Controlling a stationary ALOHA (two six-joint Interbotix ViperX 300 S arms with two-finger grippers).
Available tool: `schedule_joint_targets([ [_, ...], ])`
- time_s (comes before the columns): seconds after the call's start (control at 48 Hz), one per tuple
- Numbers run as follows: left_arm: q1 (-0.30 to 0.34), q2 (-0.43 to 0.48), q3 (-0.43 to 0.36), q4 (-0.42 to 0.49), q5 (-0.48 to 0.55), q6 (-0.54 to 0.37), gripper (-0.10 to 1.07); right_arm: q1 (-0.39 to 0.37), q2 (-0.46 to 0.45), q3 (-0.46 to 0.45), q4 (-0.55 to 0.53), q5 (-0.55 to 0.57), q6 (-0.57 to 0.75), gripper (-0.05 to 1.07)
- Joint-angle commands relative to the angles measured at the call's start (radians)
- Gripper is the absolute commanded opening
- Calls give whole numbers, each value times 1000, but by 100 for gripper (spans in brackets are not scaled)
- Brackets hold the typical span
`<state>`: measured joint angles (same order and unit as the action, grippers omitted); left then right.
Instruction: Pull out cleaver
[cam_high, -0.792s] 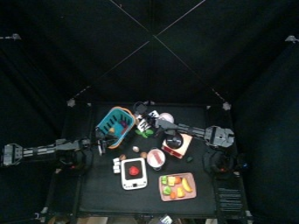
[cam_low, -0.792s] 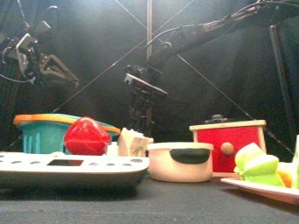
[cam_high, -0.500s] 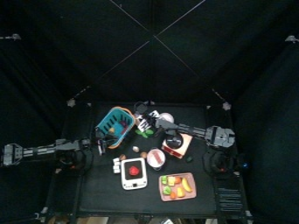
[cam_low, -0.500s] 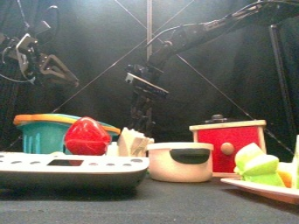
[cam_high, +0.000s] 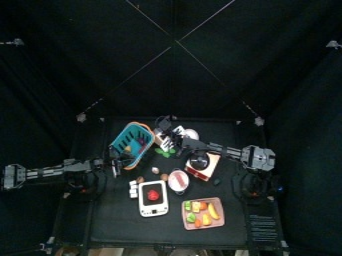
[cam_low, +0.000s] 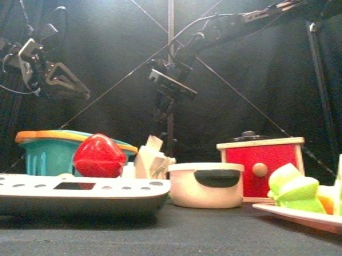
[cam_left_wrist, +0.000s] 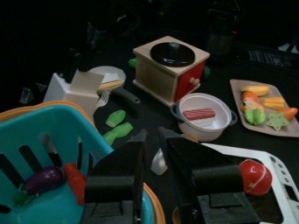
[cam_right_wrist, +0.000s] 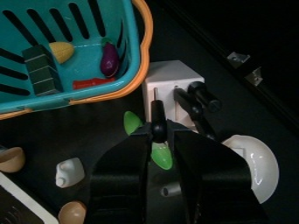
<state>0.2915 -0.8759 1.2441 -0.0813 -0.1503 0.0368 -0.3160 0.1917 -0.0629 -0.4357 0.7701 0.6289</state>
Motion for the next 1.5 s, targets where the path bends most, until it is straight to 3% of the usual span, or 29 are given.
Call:
schedule_joint_targets([
  [0.0,3,2,-20,3,-9,0,62,12,-81,-2,-17,-3,2,58],
  [0.271,3,2,-23,3,-5,2,62,67,-210,78,-72,-3,43,58],
  [0.646,2,2,-20,15,-6,2,62,124,-403,302,-225,-67,201,58],
  [0.917,-18,2,-8,32,-54,2,62,163,-528,485,-285,-316,290,58],
  [1.104,-89,2,-2,66,-58,0,62,186,-594,632,-324,-555,291,58],
  [1.292,-193,2,-6,78,-75,2,62,198,-695,756,-357,-692,282,58],
  [1.479,-216,9,5,84,-152,0,62,199,-761,856,-414,-844,282,58],
])
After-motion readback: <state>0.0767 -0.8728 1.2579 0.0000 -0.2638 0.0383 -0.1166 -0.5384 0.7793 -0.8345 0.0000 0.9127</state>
